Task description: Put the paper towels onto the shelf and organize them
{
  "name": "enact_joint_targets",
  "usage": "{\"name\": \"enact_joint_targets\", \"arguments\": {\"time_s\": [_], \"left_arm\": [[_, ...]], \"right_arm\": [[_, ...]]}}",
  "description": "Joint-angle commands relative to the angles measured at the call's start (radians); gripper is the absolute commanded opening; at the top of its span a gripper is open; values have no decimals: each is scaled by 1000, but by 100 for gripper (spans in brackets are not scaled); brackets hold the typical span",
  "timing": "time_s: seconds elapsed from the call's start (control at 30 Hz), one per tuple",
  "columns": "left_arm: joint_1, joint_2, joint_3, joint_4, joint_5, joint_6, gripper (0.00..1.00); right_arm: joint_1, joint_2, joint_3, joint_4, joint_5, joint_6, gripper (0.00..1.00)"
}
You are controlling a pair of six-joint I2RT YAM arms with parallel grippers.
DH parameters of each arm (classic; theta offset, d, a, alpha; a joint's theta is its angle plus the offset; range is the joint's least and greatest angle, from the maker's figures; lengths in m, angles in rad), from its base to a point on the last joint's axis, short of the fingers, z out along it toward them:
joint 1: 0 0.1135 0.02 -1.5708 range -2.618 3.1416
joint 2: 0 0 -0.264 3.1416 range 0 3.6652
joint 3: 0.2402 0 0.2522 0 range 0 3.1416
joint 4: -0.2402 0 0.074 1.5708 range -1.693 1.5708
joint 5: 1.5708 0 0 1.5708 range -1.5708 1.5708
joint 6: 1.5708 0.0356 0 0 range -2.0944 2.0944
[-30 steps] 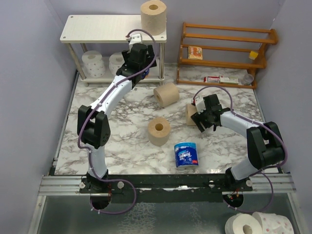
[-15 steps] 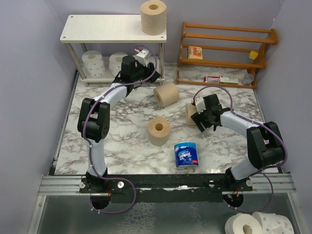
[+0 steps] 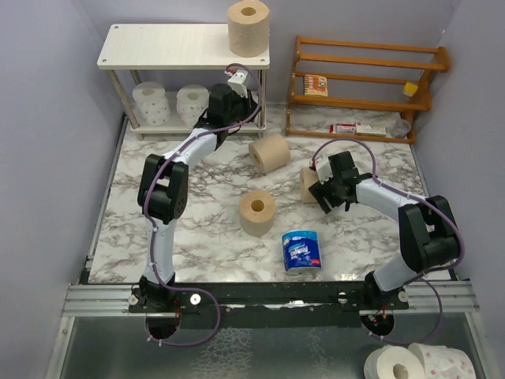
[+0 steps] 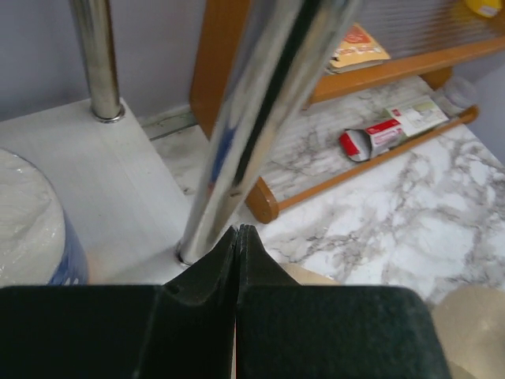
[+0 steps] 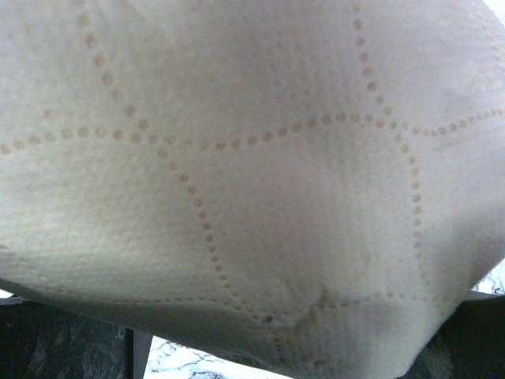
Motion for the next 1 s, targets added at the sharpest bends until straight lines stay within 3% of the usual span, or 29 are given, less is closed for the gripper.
{"name": "enact_joint_targets", "arguments": {"time_s": [0.0,0.4,0.57,0.63,0.7,0.77,0.97], "left_arm": [[-27,89,84,-71,-245,5,0],[-42,237,236,-65,-330,15,0],[-52,253,265,-67,-466,46,0],[-60,247,260,-60,-530,84,5],[-63,237,239,-42,-565,97,20],[-64,234,231,-38,-609,100,28],[-63,235,218,-11,-704,113,31]], "right_arm": [[8,107,-76,-106,10,-29,72],[8,117,-79,-104,18,-29,72],[8,109,-81,-103,17,-29,72],[8,107,-80,-104,16,-29,72],[8,107,-80,-104,14,-29,72],[8,106,-81,-104,14,-29,72],[8,100,-81,-103,14,-29,72]]}}
